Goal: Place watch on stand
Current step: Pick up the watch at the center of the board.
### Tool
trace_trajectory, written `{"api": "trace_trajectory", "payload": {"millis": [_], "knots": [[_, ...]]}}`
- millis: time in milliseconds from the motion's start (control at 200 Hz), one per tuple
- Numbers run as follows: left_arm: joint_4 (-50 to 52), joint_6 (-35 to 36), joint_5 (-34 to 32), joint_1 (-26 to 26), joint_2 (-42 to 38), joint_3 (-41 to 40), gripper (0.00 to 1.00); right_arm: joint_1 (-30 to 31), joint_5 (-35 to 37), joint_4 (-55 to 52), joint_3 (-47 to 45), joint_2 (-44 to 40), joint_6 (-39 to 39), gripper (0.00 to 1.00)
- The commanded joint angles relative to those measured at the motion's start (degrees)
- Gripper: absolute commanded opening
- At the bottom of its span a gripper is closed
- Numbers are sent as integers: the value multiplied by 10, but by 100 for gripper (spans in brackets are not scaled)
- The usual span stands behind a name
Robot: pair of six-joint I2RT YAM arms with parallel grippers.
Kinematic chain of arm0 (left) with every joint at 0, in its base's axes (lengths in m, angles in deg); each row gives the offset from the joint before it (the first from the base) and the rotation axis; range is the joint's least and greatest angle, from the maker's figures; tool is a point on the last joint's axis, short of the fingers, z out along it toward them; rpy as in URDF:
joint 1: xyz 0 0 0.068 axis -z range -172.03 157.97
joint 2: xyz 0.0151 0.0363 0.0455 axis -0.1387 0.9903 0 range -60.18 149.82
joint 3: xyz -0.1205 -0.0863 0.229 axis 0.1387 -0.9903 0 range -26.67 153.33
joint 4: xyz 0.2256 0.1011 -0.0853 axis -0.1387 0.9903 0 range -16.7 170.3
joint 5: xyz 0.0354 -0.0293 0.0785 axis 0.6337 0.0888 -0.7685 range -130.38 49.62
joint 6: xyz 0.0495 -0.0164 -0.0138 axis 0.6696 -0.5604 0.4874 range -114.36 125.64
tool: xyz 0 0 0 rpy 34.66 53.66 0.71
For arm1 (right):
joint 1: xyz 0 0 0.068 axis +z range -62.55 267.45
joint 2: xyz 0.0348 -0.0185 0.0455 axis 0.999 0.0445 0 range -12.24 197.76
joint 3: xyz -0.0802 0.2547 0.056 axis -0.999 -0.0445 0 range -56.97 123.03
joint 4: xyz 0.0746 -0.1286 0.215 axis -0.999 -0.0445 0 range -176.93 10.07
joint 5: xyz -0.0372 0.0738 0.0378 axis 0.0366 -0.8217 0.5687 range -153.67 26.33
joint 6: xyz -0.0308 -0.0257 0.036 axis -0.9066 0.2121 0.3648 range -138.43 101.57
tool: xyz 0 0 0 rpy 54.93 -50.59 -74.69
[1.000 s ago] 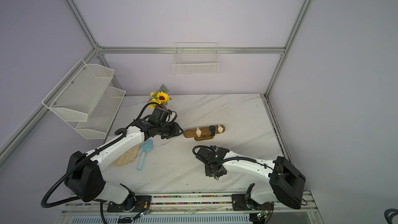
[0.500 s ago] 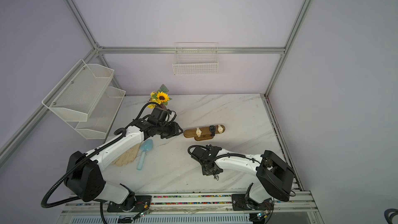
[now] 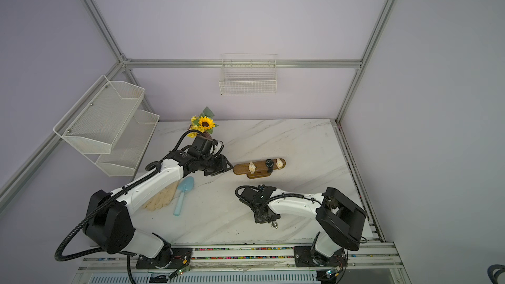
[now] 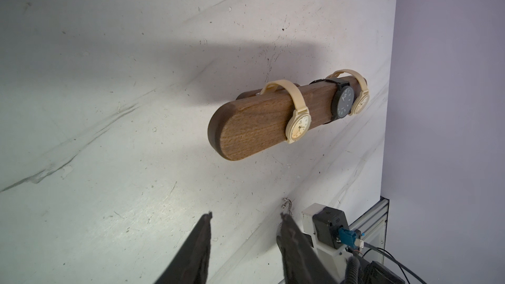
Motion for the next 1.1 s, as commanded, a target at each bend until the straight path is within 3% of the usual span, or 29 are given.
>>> {"api": "trace_trajectory", "payload": {"millis": [0, 145, 275, 485, 580, 800, 1095], "knots": [[-8, 11, 12, -4, 1, 10, 42, 4, 10, 19, -7, 12, 2, 25], [-8, 11, 10, -5, -4, 8, 42, 3, 6, 37, -14, 26, -6, 17], [-8, 11, 8, -5, -8, 5, 42, 4, 10, 36, -13, 22, -7, 3], [-8, 10, 12, -6, -13, 4, 42, 0, -11, 38, 10, -17, -17, 0], [-8, 14, 14, -5, -23, 4, 42, -16, -56, 63, 29, -47, -40, 0], [-8, 32, 2, -6, -91, 0, 46, -116, -268, 231, 30, -134, -44, 0], [-54, 45, 34, -8, -196, -38, 47, -135, -362, 323, 101, -96, -23, 0]]}}
